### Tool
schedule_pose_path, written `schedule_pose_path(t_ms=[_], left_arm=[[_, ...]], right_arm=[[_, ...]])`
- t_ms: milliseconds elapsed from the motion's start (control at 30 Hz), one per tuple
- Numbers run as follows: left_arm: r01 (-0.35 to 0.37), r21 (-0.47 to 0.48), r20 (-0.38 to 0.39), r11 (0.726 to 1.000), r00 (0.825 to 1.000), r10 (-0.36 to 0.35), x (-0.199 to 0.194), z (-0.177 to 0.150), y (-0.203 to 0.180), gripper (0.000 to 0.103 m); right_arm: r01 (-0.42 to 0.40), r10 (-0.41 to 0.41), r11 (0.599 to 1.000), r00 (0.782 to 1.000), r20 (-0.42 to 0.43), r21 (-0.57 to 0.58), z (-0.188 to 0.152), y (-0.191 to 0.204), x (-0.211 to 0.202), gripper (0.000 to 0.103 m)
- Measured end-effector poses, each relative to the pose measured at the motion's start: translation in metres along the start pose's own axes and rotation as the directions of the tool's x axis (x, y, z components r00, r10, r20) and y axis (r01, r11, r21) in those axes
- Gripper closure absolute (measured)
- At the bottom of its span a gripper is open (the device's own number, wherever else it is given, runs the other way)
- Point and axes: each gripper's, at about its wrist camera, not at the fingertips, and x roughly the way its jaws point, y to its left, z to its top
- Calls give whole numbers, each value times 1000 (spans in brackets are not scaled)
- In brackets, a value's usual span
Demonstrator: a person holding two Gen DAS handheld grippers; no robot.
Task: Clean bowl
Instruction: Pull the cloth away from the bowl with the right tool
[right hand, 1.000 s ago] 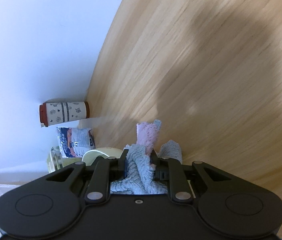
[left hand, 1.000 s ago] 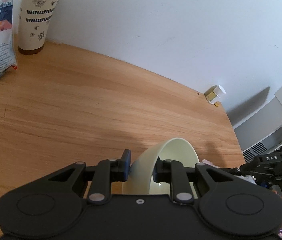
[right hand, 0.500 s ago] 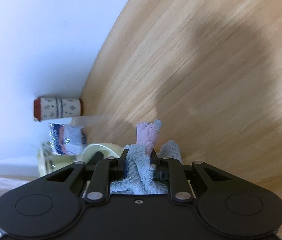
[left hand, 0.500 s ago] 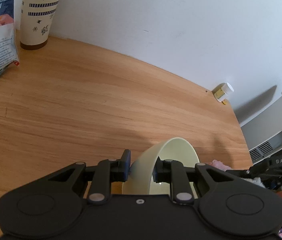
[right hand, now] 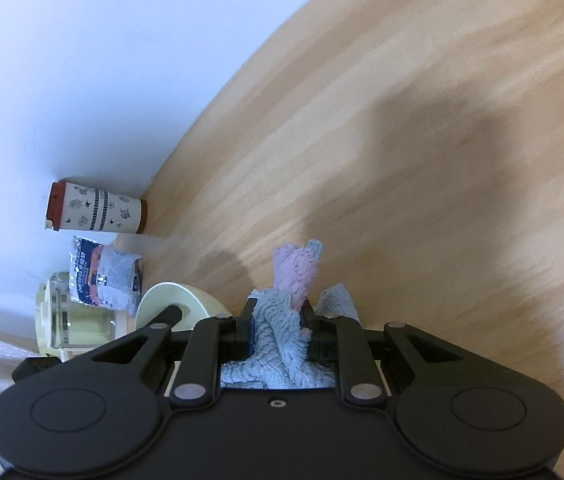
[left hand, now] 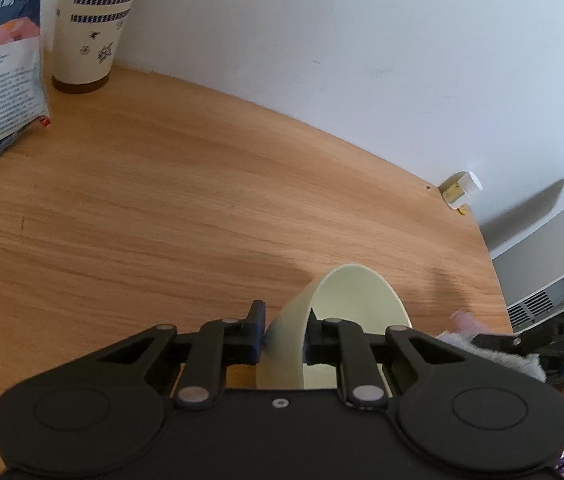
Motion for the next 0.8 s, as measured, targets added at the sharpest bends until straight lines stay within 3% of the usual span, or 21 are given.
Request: schedule_pose_path(t_ms=[267, 500, 800], left_arm=[[-10, 21, -26, 1000, 1000, 10, 2, 4, 2, 90], [-21, 27, -48, 999, 999, 22, 3, 5, 7, 90], [-37, 49, -53, 998, 998, 39, 4, 3, 9, 90]], right_arm=[[151, -128, 979, 978, 167, -137, 10, 17, -21, 82], [394, -321, 867, 910, 264, -305, 5, 30, -8, 82], [497, -420, 771, 867, 269, -397, -10, 32, 20, 82]])
